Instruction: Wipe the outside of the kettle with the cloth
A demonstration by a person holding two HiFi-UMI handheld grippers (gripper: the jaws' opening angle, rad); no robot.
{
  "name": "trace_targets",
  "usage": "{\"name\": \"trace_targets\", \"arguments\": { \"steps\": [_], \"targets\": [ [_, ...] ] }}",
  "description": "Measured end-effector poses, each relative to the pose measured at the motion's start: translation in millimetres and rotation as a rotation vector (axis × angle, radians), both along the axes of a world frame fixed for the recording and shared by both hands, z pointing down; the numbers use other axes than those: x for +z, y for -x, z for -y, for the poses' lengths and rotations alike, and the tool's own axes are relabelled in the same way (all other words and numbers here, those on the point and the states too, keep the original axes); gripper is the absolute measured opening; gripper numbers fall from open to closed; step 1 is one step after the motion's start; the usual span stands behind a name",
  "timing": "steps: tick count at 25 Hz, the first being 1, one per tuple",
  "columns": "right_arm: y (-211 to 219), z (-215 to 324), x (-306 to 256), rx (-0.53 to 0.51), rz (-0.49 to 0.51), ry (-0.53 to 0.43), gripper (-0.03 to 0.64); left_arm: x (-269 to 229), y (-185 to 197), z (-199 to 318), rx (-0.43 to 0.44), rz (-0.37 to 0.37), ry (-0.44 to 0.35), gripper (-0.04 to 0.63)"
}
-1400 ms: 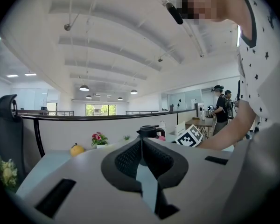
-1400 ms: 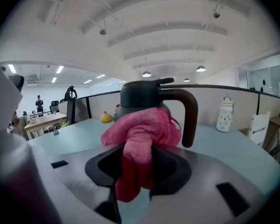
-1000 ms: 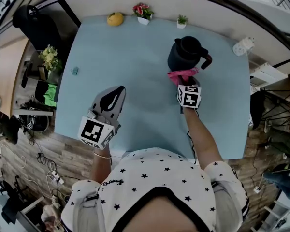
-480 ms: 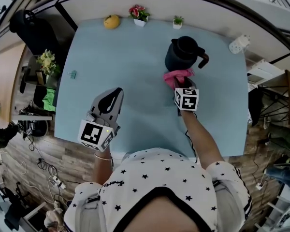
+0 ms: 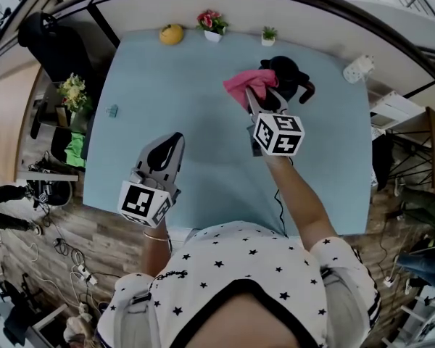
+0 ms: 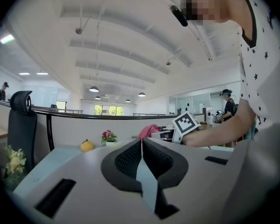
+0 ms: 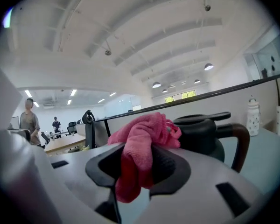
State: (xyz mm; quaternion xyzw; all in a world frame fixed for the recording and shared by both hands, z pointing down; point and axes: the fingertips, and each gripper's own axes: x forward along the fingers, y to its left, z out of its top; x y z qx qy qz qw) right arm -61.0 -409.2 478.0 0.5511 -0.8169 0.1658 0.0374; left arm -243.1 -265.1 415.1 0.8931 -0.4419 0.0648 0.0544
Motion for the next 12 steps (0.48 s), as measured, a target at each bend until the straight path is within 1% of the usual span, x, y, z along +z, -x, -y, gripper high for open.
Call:
{"name": "trace_targets", "arguments": {
  "steps": [2, 6, 12],
  "targets": [
    [-5.4, 7.1, -1.4, 0.030, 0.019, 0.005, 0.144, 0.4, 5.9, -1.8, -0.014, 0.001, 0.001, 0.031],
    [-13.2, 10.6, 10.3, 0.073, 0.049, 0.045, 0.144, 2.6, 11.9, -3.6, -0.025, -0.007, 0.009, 0.031],
    [-10.2, 7.8, 34.3, 0.093, 0.091, 0.115, 0.144, 5.9, 12.3, -3.4, -0.019, -0.013, 0.016, 0.031]
  ]
}}
